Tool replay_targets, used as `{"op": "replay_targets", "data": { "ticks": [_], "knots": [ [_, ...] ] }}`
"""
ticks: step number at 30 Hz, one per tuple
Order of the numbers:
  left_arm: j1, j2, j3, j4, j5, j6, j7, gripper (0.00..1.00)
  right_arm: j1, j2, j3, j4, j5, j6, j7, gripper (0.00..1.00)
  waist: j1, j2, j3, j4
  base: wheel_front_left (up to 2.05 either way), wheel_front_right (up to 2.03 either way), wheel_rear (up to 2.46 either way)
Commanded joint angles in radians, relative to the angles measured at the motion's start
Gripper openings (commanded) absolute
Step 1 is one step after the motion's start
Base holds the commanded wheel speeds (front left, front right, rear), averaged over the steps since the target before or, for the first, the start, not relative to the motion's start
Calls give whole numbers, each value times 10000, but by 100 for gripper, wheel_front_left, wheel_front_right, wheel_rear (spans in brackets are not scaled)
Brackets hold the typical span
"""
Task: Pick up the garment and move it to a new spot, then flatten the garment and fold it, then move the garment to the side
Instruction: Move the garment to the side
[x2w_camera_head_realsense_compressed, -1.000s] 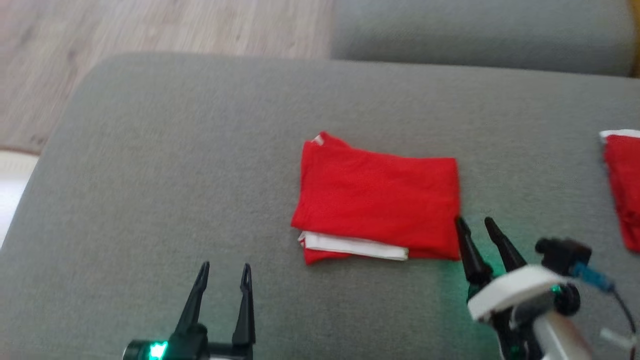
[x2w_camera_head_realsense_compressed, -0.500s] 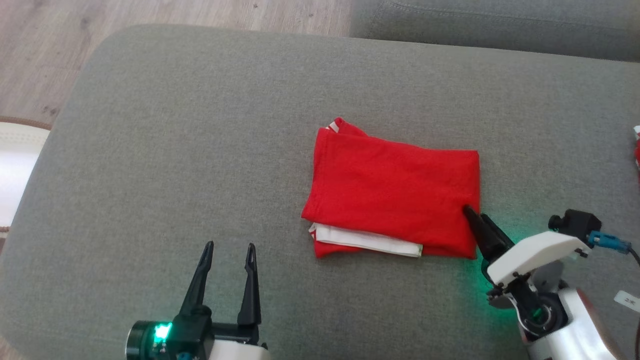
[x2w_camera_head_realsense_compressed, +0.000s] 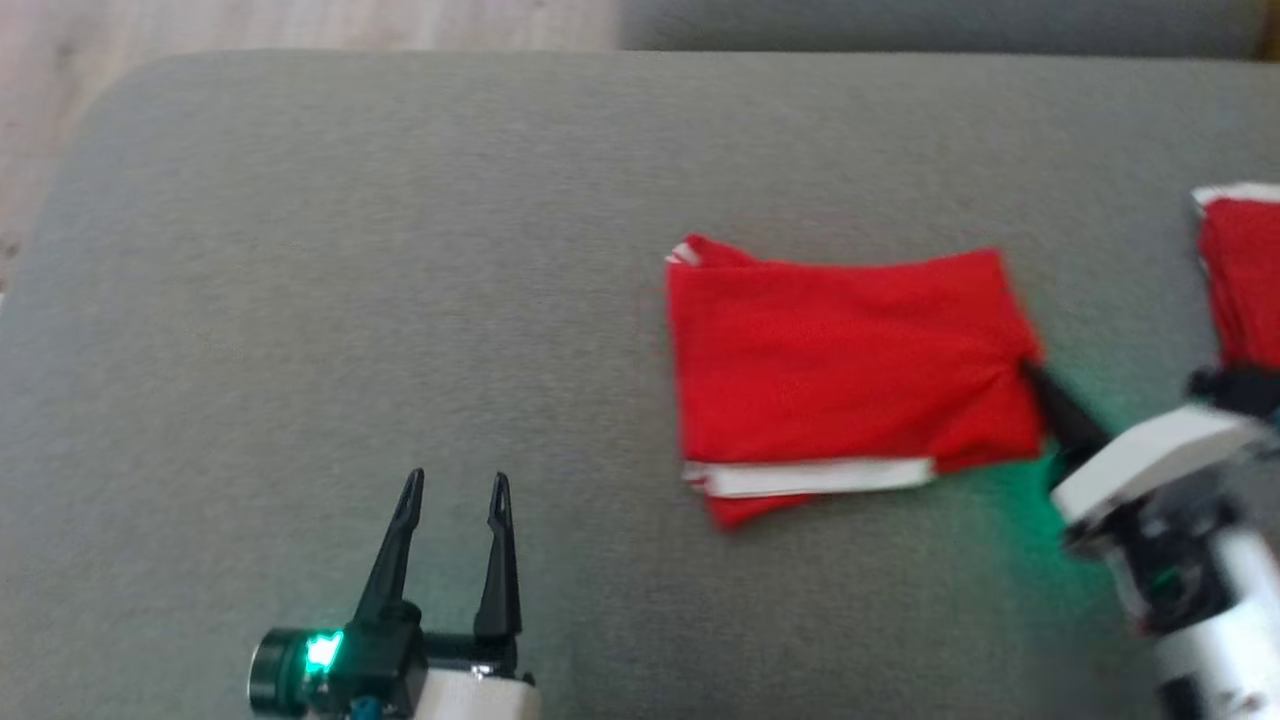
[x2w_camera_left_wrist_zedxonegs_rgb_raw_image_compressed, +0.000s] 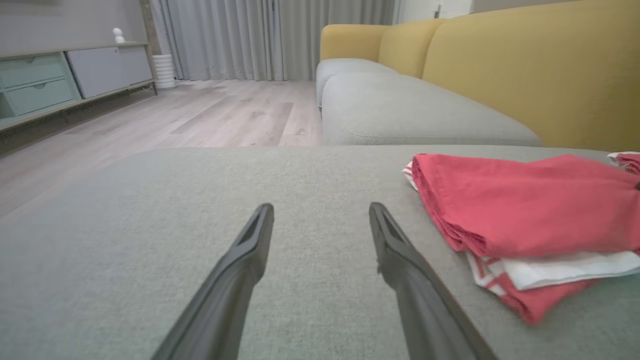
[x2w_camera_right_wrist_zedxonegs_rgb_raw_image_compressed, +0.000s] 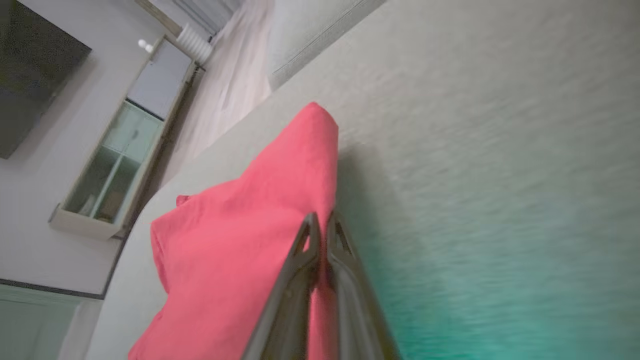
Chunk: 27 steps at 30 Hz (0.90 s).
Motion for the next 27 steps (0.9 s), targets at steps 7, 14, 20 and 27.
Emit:
{"op": "replay_targets", "data": {
  "ticks": [7,14,20,27],
  "knots": [
    [-937,-65,305,-620,150,-279,-97,100,-1727,-1869,-1052,-999,-768,-7,669,0,-1,0,1023,-1400,0,0,0],
    [-1692,-66,323,-797,116,-428,-97,100,-2584,-2835,-2562,-1649,-1743,-7,1439,0,-1,0,1908,-1910,0,0,0],
    [-2139,-66,375,-684,150,-468,-97,100,-2485,-3171,-4072,-2106,-2979,-7,2022,88,-1,0,2249,-1950,0,0,0],
    [-2234,-66,447,-530,-110,-571,-97,100,-2221,-2777,-3985,-2956,-4706,-7,584,100,-1,0,1975,-1748,0,0,0]
  ]
}}
